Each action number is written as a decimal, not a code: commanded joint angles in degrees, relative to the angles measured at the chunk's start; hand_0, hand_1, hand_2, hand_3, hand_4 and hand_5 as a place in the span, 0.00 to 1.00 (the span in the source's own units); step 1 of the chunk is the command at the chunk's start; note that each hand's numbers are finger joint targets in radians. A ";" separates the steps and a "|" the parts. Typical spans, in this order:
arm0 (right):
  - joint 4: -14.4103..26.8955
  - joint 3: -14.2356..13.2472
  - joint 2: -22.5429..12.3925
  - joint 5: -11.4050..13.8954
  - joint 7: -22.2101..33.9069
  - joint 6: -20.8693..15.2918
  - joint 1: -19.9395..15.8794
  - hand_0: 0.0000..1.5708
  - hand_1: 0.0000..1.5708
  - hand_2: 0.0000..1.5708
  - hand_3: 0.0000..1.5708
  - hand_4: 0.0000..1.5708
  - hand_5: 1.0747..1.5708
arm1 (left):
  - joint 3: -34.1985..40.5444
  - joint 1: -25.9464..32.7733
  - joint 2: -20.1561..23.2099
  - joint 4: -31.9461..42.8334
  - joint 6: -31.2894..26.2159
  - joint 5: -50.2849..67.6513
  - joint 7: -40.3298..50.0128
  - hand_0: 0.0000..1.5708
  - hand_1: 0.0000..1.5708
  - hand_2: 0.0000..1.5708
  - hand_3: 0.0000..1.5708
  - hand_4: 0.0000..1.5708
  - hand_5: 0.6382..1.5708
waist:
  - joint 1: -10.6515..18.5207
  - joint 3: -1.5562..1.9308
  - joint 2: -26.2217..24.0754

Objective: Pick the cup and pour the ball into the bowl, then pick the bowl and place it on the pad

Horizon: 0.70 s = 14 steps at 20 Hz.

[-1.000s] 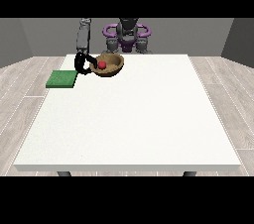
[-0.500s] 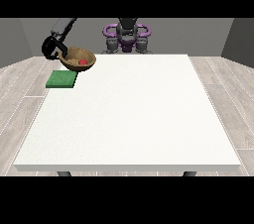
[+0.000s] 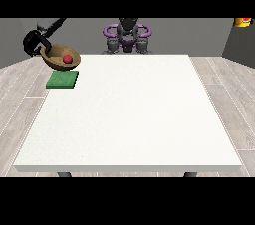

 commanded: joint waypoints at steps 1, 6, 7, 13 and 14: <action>7.37 -1.81 -1.44 0.19 -2.87 0.24 -4.64 1.00 1.00 1.00 0.29 0.71 0.99 | -0.90 0.39 -0.82 -1.53 0.15 0.57 -1.16 0.00 0.00 0.00 0.00 0.77 0.98 | 1.76 0.02 2.30; 7.89 -0.58 4.88 -0.15 -4.64 -2.88 -5.80 1.00 1.00 1.00 0.28 0.68 1.00 | 0.99 0.24 2.54 3.01 -1.39 1.06 -4.03 0.00 0.00 0.00 0.00 0.77 0.98 | -0.18 -0.02 2.99; 8.19 0.20 6.01 0.09 -4.55 -3.36 -7.31 1.00 1.00 1.00 0.29 0.67 1.00 | -0.74 1.13 -0.31 0.32 -0.02 -0.61 -6.28 0.00 0.00 0.00 0.00 0.77 0.98 | 1.15 -0.01 3.40; 17.58 -2.74 3.63 -1.13 -7.19 -1.70 -10.02 1.00 1.00 1.00 0.38 0.64 1.00 | -0.93 1.39 0.57 -1.17 1.27 1.11 -3.12 0.00 0.00 0.00 0.00 0.76 0.98 | 1.00 0.03 2.65; 19.42 -5.50 2.66 -3.73 -9.40 0.86 -8.76 1.00 1.00 1.00 0.38 0.63 1.00 | -0.48 2.42 1.36 -1.58 -1.01 2.39 -2.11 0.00 0.00 0.00 0.00 0.76 0.99 | 1.09 0.06 2.88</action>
